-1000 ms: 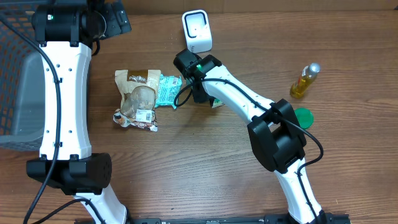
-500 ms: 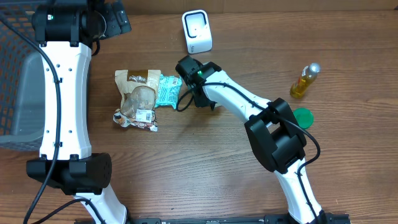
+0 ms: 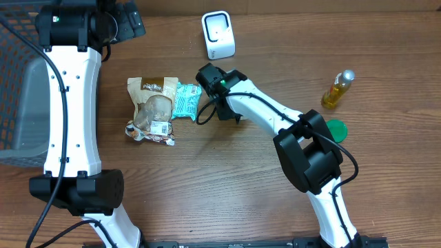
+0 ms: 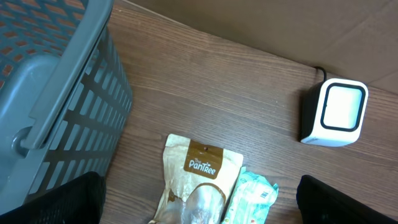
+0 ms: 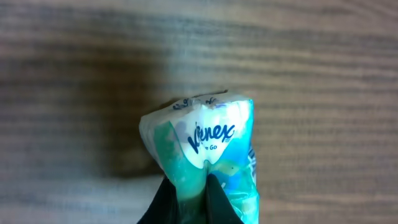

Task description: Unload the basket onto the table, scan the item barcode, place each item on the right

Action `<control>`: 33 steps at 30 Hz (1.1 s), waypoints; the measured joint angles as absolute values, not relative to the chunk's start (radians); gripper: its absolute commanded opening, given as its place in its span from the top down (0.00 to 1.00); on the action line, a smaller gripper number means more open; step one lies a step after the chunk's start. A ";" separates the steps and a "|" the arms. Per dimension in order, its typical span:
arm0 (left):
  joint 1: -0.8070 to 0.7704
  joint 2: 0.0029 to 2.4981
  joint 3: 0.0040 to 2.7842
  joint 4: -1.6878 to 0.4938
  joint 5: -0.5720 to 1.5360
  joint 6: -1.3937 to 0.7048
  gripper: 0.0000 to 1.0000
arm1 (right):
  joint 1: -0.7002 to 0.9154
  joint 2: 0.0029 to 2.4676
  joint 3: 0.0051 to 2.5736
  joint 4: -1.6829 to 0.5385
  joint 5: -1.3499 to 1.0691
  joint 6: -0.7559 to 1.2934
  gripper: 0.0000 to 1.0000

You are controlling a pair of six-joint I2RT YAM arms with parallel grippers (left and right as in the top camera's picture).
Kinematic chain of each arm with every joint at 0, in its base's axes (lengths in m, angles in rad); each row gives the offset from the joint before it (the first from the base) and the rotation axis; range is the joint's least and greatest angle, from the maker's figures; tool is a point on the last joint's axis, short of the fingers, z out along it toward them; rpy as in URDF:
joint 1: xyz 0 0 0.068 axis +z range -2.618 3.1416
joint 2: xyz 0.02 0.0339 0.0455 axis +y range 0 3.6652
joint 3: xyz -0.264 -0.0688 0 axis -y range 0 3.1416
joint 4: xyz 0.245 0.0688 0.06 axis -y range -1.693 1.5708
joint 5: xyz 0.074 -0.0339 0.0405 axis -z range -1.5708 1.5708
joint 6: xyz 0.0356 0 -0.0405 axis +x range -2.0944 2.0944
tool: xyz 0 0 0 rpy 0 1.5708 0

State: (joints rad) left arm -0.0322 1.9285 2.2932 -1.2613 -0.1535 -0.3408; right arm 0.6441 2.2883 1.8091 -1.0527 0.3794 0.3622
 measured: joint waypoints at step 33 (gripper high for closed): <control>-0.032 1.929 2.293 -1.261 -0.154 -0.341 0.01 | 0.381 2.486 2.348 -0.550 -0.309 0.410 0.96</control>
